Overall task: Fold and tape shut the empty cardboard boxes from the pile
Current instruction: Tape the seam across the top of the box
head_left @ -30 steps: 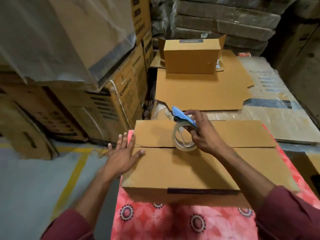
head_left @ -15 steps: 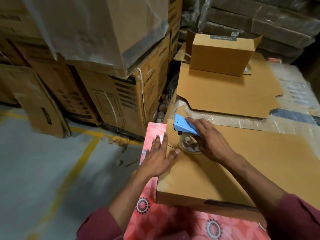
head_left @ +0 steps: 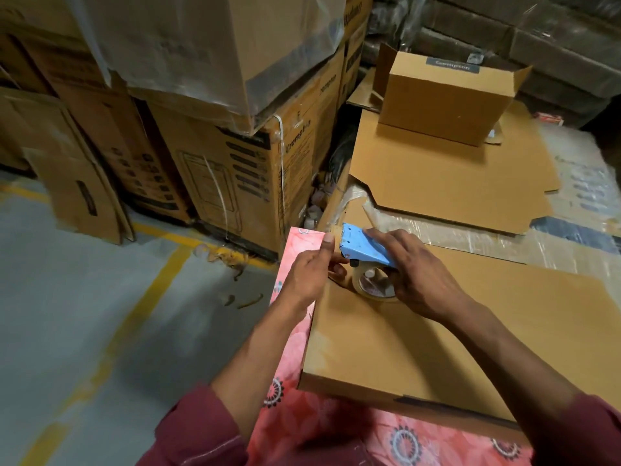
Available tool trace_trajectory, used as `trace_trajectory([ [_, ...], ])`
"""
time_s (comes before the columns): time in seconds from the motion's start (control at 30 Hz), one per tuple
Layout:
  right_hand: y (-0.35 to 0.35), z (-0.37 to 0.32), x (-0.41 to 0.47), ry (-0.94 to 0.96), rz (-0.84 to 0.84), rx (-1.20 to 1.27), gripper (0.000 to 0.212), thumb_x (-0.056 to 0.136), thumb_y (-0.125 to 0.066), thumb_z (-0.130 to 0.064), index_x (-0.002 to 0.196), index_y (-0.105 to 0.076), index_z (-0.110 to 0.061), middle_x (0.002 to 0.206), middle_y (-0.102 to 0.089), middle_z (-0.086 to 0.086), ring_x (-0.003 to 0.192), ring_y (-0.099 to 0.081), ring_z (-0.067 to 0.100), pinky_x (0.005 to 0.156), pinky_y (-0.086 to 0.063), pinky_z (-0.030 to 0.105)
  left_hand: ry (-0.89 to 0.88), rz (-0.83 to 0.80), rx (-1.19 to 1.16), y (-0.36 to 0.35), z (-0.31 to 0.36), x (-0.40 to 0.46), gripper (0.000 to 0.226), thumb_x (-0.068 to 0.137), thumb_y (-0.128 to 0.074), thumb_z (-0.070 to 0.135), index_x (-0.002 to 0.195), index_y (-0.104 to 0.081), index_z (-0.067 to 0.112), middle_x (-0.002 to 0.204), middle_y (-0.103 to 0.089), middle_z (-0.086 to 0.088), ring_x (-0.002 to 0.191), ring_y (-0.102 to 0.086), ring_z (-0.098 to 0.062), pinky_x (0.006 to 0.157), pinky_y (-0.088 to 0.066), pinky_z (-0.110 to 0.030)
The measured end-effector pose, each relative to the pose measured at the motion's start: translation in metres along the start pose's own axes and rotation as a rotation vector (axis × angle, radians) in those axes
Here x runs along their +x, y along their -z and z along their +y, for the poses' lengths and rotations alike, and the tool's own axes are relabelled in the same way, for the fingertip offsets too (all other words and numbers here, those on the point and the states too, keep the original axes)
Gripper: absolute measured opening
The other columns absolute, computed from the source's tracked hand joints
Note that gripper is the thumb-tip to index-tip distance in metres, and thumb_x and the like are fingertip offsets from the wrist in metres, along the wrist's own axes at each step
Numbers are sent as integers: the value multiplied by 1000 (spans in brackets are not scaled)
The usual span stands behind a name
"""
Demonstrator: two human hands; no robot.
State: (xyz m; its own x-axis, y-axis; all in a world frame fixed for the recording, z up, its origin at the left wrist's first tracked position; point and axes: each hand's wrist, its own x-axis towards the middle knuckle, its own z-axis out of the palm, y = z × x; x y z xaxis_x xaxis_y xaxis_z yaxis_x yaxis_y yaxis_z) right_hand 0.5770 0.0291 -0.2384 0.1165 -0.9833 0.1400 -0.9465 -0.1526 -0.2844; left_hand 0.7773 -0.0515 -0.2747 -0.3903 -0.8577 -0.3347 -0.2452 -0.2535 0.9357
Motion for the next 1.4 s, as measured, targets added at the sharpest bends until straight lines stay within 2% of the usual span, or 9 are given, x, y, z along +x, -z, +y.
trace_trajectory([
  [0.07,1,-2,2,4,-8,-6,77,84,-27,-46,157,-32,-25,132,-50,10,108,-50,28,79,-45,36,82,-56,-61,6,7,1,53,107,-40,59,96,-77,23,90,-78,-6,48,-52,2,58,-33,-27],
  [0.23,2,1,4,22,-53,-3,69,93,-51,-43,157,-25,-36,130,-46,4,103,-51,26,76,-46,36,41,-94,-113,15,2,6,21,106,-54,13,105,-74,7,76,-67,-1,53,-46,-7,45,-29,-18],
  [0.43,36,-1,14,6,-231,-55,84,92,-66,-57,160,-21,-43,122,-51,-1,92,-56,22,75,-50,39,-35,-34,28,23,15,-2,27,109,-48,8,90,-66,6,70,-72,-7,63,-70,-18,49,-43,-17],
  [0.5,52,-2,20,26,-300,-91,85,91,-70,-53,161,-22,-45,112,-51,-3,90,-52,18,73,-45,34,-44,-50,0,28,21,-3,26,107,-54,8,87,-67,-3,67,-68,-13,62,-69,-26,56,-50,-21],
  [0.6,69,-7,23,62,-395,-116,82,91,-71,-52,156,-22,-55,96,-40,-13,80,-45,8,64,-31,21,-21,-102,33,34,22,-6,29,104,-63,15,79,-66,3,63,-65,-10,55,-67,-19,47,-42,-19],
  [0.83,76,-2,3,45,-535,-225,75,90,-50,-73,156,-15,-61,98,-39,-11,85,-47,13,78,-42,33,23,-89,70,46,-5,-6,29,102,-66,14,75,-66,2,59,-61,-8,51,-64,-18,51,-37,-26],
  [0.93,84,12,-9,18,-563,-308,78,82,-32,-83,155,-12,-63,96,-38,-13,82,-46,9,77,-41,33,66,-27,107,68,-17,-5,32,102,-62,10,71,-63,8,62,-61,-9,54,-62,-18,41,-33,-18],
  [1.07,78,9,-19,27,-592,-343,78,81,-22,-84,155,-12,-61,95,-33,-14,84,-43,9,76,-29,28,124,-56,141,76,-26,-4,33,103,-59,10,70,-61,13,64,-62,-8,56,-58,-16,42,-29,-20],
  [1.4,58,6,-10,39,-611,-432,85,79,-9,-86,157,-21,-55,110,-42,-5,99,-51,16,84,-35,35,120,19,71,39,-68,4,36,103,-58,9,67,-60,9,56,-53,-2,48,-43,-12,41,-34,-15],
])
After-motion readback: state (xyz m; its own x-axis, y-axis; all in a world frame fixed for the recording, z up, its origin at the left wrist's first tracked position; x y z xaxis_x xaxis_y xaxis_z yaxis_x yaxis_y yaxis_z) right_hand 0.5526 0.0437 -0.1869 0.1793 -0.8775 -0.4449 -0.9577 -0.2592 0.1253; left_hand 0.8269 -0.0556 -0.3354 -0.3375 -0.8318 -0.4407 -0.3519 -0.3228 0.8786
